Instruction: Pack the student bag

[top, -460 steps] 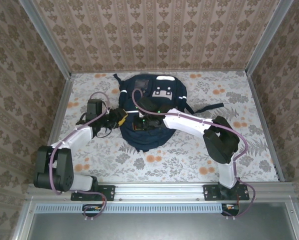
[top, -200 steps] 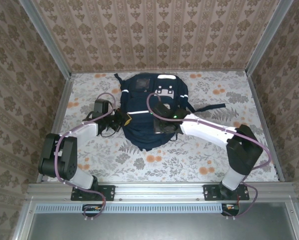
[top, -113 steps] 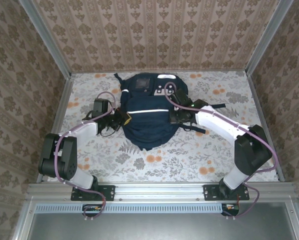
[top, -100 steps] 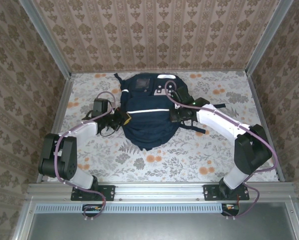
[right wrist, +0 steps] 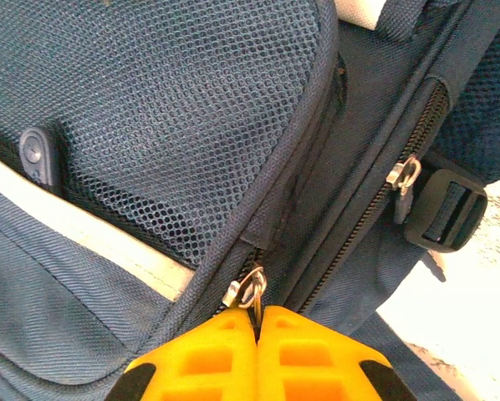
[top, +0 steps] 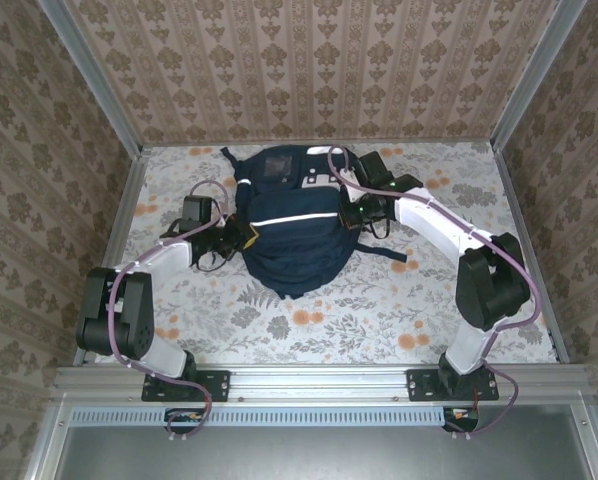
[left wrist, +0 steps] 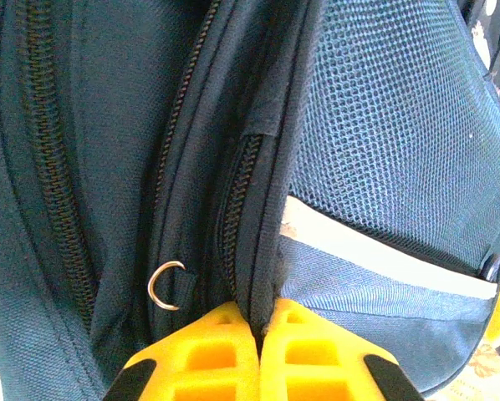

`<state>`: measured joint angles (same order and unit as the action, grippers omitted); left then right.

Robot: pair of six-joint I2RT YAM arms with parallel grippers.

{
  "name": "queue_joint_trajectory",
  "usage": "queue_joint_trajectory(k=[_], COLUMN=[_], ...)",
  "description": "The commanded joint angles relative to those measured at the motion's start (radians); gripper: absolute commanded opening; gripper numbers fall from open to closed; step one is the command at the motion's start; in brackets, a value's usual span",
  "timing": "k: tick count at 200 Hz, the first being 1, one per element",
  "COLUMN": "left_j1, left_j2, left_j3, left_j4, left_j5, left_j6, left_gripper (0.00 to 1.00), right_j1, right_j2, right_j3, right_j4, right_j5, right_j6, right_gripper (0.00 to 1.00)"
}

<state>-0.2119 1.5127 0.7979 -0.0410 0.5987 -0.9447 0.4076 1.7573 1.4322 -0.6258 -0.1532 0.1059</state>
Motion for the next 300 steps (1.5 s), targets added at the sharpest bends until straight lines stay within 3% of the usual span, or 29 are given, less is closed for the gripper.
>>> queue_joint_trajectory(k=[1, 25, 36, 56, 84, 105, 114, 151, 186, 230, 256, 300], left_j1=[0.028, 0.03, 0.031, 0.031, 0.039, 0.063, 0.08, 0.144, 0.155, 0.165, 0.167, 0.17], left_j2=[0.011, 0.003, -0.01, -0.051, -0.13, -0.188, -0.213, -0.346, -0.438, -0.394, -0.379, -0.294], left_j3=[0.012, 0.021, 0.032, 0.065, 0.141, 0.181, 0.189, 0.146, 0.033, -0.096, -0.188, -0.295], left_j4=[-0.086, -0.082, -0.082, -0.096, -0.222, -0.313, -0.345, -0.369, -0.27, -0.054, 0.102, 0.351], left_j5=[-0.018, 0.01, 0.027, 0.038, -0.032, -0.137, -0.19, -0.478, -0.821, -0.931, -0.985, -0.944], left_j6=[0.065, 0.074, 0.078, 0.095, 0.158, 0.214, 0.237, 0.342, 0.394, 0.583, 0.661, 0.819], left_gripper=[0.0, 0.01, 0.14, 0.42, 0.62, 0.69, 0.77, 1.0, 1.0, 1.0, 1.0, 1.0], right_j1=[-0.032, -0.038, -0.048, -0.059, -0.066, -0.07, -0.071, -0.107, -0.176, -0.306, -0.319, -0.32], right_j2=[0.002, -0.02, -0.037, -0.103, -0.241, -0.358, -0.425, -0.583, -0.621, -0.626, -0.592, -0.493], right_j3=[0.035, 0.025, 0.027, -0.001, -0.069, -0.162, -0.211, -0.385, -0.526, -0.746, -0.855, -0.942], right_j4=[0.04, 0.05, 0.041, 0.056, 0.105, 0.184, 0.221, 0.347, 0.457, 0.681, 0.832, 1.044], right_j5=[-0.071, -0.102, -0.131, -0.156, -0.037, 0.124, 0.209, 0.485, 0.679, 0.706, 0.725, 0.645], right_j6=[-0.018, 0.023, 0.058, 0.104, 0.163, 0.184, 0.186, 0.175, 0.188, 0.196, 0.137, 0.031], right_gripper=[0.06, 0.15, 0.32, 0.47, 0.69, 0.88, 0.99, 1.0, 1.0, 1.0, 1.0, 0.99])
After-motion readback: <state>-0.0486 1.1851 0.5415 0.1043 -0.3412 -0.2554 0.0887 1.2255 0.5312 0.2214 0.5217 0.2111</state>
